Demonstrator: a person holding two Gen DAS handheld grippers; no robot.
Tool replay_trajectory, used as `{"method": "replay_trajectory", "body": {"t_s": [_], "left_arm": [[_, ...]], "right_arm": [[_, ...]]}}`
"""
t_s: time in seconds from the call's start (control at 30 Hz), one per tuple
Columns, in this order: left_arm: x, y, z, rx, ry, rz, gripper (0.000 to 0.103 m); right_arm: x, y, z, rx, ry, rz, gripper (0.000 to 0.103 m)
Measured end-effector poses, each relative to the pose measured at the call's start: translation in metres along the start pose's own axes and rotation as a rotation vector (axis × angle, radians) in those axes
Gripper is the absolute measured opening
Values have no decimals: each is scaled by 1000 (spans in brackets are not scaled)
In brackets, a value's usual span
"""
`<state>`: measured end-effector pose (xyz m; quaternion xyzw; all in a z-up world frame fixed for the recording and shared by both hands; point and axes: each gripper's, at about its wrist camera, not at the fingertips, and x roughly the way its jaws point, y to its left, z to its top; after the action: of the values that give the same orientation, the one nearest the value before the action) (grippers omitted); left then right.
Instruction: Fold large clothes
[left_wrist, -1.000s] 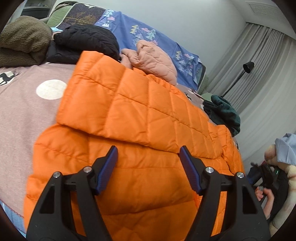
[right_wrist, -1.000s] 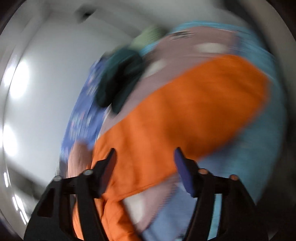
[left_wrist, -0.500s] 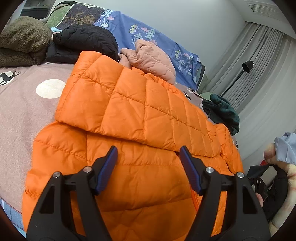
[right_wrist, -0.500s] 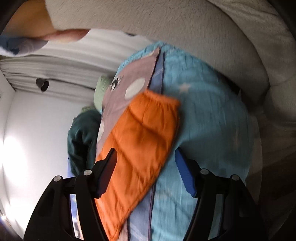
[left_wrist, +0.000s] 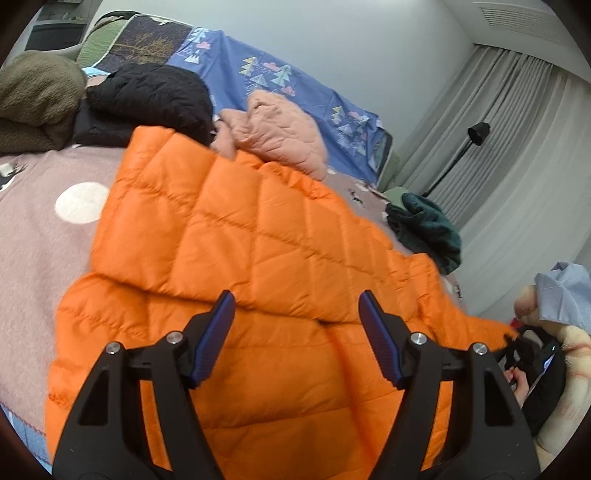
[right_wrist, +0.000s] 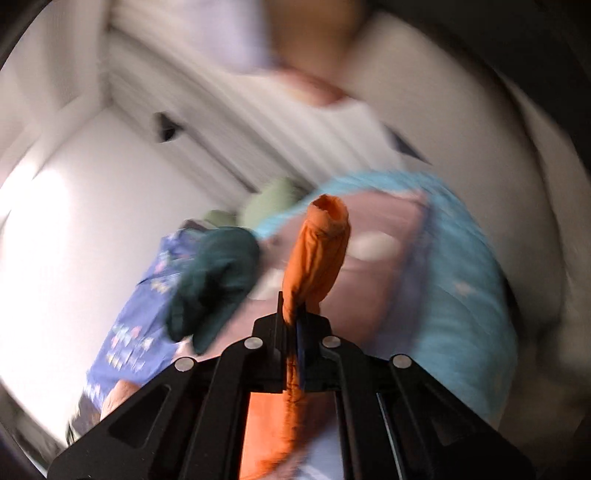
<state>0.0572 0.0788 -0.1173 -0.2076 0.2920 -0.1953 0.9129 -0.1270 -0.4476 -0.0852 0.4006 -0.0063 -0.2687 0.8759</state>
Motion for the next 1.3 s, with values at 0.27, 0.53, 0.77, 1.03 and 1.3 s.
{"method": "replay_trajectory", "body": {"t_s": [0.27,0.53,0.77,1.03,1.3], "left_arm": [[-9,-31,31,10,-46,-140,76],[-6,-35,73,-38,-52,-228,80],[14,-4,95,-187,-7,-277,81],[28,36,83,-255,48,-198,81],[44,67,76,-299,105,-161,10]], "right_arm": [[-8,136,-34,-213,154,414,4],[-3,238,-150,-395,469,674,3],[-8,291,-251,-547,718,771,3],[-26,301,-310,-714,834,776,3],[-35,303,-339,-754,904,763,11]]}}
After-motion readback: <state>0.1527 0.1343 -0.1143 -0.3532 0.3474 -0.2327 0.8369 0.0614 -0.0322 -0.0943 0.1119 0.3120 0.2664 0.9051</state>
